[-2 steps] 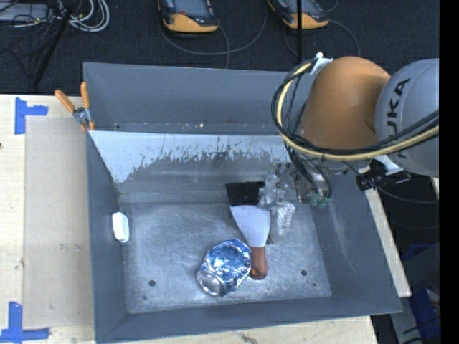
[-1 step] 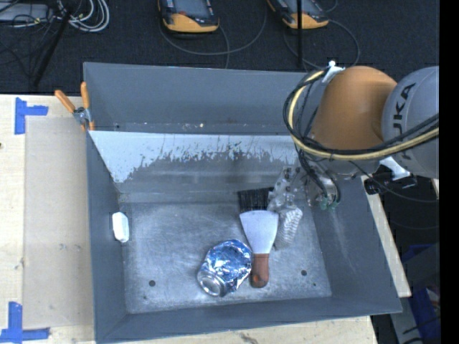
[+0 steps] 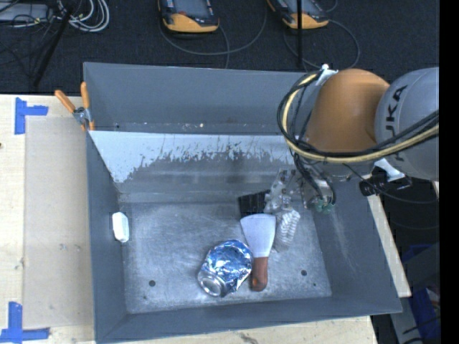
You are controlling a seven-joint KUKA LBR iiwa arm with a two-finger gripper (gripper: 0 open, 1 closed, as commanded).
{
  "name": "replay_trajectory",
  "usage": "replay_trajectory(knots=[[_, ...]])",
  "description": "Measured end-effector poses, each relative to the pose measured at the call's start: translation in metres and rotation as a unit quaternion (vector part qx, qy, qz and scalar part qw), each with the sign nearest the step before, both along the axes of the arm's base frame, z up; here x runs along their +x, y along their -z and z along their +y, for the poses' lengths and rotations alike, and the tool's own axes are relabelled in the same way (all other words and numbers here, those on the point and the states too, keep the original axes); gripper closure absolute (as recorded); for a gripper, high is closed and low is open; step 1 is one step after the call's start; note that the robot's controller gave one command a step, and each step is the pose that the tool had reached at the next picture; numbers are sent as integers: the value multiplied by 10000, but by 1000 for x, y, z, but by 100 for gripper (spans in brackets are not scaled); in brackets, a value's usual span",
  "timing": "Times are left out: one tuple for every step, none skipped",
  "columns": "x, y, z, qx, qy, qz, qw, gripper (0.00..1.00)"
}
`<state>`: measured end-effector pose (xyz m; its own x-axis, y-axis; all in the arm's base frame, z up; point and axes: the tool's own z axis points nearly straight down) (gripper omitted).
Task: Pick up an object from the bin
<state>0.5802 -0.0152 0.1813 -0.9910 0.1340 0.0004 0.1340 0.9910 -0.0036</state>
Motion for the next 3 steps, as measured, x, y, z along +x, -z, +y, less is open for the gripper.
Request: replay_trajectory(knots=[[2, 2, 12, 16, -89, -18, 10000, 100], [11, -45, -14, 25, -369, 11, 9993, 100], [11, -45, -14, 25, -369, 11, 9993, 100]])
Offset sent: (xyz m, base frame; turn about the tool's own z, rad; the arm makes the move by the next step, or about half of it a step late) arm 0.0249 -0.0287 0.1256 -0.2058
